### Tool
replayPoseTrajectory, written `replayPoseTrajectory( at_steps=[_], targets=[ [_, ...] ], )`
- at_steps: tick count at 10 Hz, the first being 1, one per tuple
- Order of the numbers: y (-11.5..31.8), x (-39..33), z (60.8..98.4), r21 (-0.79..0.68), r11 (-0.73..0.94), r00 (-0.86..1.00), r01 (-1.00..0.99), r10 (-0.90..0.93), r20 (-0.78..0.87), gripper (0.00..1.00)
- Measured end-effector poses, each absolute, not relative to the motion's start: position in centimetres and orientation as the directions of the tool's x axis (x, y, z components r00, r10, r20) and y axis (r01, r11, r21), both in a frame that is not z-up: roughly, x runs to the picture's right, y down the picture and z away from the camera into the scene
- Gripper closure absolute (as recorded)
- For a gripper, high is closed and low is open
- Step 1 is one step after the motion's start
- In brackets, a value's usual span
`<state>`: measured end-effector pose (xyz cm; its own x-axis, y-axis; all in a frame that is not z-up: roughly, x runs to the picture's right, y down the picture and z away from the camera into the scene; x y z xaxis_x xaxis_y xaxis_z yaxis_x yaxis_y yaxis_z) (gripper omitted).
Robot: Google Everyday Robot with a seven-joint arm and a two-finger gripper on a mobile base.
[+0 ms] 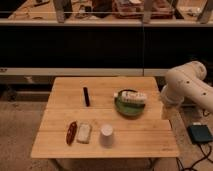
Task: Move the arm in a circular motion
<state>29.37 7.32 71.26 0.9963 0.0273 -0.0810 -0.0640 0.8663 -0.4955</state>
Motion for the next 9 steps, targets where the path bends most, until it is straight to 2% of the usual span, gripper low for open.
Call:
replayPoseTrajectory(
  at_steps=[2,5,7,9],
  targets=[
    [1.5,27.9,75.8,-0.434,0.900,0.995,-0.045,0.001,-0.100,0.35],
    [-3.9,22.2,80.1,-0.389,0.921,0.997,0.019,-0.047,-0.063,0.35],
    [-4.8,17.0,80.4,-0.383,0.918,0.994,0.104,-0.104,0.019,0.35],
    [-2.7,9.9,77.9,-0.386,0.895,0.969,0.223,-0.161,0.188,0.35]
  ],
)
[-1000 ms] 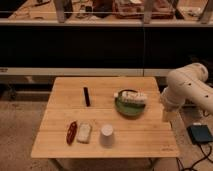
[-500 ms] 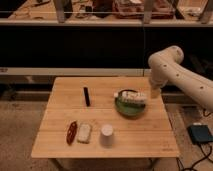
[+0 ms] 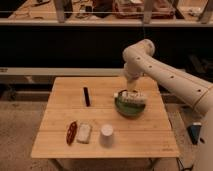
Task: Move the arm in a circular motion
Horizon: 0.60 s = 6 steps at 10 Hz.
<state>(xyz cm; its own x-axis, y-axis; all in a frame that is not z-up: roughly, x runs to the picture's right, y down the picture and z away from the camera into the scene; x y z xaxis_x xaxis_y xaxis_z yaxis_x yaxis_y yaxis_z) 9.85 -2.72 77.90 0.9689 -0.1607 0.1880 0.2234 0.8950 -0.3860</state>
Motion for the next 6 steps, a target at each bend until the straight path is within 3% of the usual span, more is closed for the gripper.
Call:
replayPoseTrajectory(
  at_steps=[3,6],
  targets=[
    [2.9,3.8,71.1,-0.355,0.862,0.897,0.363,-0.220,0.384,0.35],
    [10.2,4.7,64.9,-0.348,0.810,0.835,0.472,-0.284,0.471,0.35]
  ],
)
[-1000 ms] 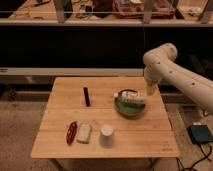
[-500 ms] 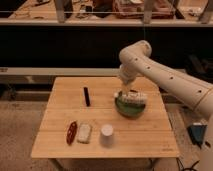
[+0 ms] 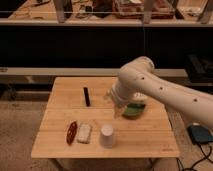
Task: Move the arm in a circular motion
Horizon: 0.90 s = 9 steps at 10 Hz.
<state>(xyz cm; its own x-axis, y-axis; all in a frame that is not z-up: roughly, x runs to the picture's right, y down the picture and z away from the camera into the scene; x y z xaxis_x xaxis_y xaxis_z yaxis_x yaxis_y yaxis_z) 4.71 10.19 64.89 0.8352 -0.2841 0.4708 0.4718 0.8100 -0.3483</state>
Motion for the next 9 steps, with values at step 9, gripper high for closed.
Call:
replayPoseTrajectory(
  at_steps=[9],
  targets=[
    [12.3,34.7,72.7,-0.557,0.830,0.991,0.037,-0.102,-0.087,0.35]
  ],
)
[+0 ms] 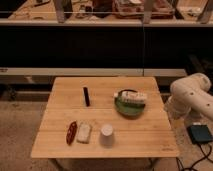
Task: Move the arm in a circular motion
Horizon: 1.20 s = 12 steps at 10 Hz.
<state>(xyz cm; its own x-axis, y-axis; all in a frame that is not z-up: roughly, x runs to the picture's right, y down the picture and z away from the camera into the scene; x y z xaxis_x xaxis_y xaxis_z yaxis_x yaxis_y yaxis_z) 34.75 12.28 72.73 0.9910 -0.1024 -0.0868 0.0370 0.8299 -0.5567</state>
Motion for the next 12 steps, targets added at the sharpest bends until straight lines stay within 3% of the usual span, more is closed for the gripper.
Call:
replayPoseTrajectory(
  at_steps=[2,6,8,12],
  targets=[
    [4.5,32.6,79.6,-0.486,0.873,0.987,-0.029,-0.051,-0.152,0.35],
    [-4.7,20.8,84.0,-0.390,0.919,0.995,0.068,-0.093,-0.046,0.35],
    [-5.5,14.7,83.5,-0.370,0.917,0.989,0.150,-0.137,0.063,0.35],
    [0.6,6.5,78.2,-0.376,0.872,0.930,0.315,-0.205,0.305,0.35]
  ],
)
